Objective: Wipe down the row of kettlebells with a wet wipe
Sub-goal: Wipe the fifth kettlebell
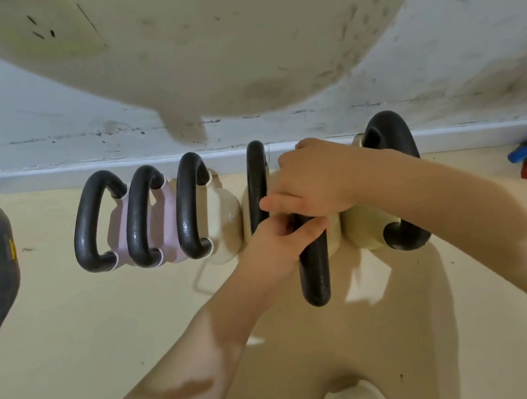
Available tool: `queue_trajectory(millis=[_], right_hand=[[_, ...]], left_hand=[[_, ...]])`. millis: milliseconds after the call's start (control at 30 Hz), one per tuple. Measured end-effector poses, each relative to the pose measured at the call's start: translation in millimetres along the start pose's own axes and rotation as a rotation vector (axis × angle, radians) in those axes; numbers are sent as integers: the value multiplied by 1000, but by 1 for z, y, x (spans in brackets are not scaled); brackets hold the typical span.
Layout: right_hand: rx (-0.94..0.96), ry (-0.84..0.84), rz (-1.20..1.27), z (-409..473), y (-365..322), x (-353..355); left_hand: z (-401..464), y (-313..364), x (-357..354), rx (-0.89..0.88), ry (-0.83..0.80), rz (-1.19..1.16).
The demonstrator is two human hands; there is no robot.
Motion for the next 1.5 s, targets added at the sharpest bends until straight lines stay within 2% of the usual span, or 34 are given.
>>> queue_trajectory(millis=[100,200,300,400,467,633,667,733,900,1000,1067,1167,1333,1433,1500], right_hand=[[15,111,-151,0,8,2],[-82,243,-136,1,8,3],[-57,126,-51,-4,-4,-5],[-53,58,76,-10,19,2],[-180,128,269,-8,48,3],[-560,460,1345,-13,87,-23],[-633,531,1455,-19,88,-28],[-706,571,1517,-30,80,-41],[-642,504,1886,-42,70,-54],[-767,506,1841,-32,82,-47],[-874,438,1794,-28,81,-51],[-931,345,1795,-34,69,-63],[-914,429,1831,-32,81,-50],[-801,463,1811,-37,77,-46],[-713,485,1704,-42,66,-42]], left_hand=[[-1,0,3,7,16,-30],[1,1,3,27,70,23],[-1,4,-1,14,142,34],[-8,5,-13,6,104,55],[-8,7,-13,19,105,85],[0,15,-9,6,98,179],[2,16,-8,4,93,193],[5,19,-9,2,67,207],[19,25,-4,25,50,149],[24,24,-4,54,33,138],[25,23,-5,64,24,135],[30,24,-3,67,13,142],[42,23,-11,68,38,94],[50,26,-18,83,26,97],[52,28,-15,87,31,127]])
Point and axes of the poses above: each hand's wrist, its own z-axis towards the middle knuckle, its own x-axis out of the back of the hand, y = z × x, the point moved 9 cm from there along z, towards the middle knuckle, and after that the axes turned 4 degrees about -x, right-handed, at the moved point
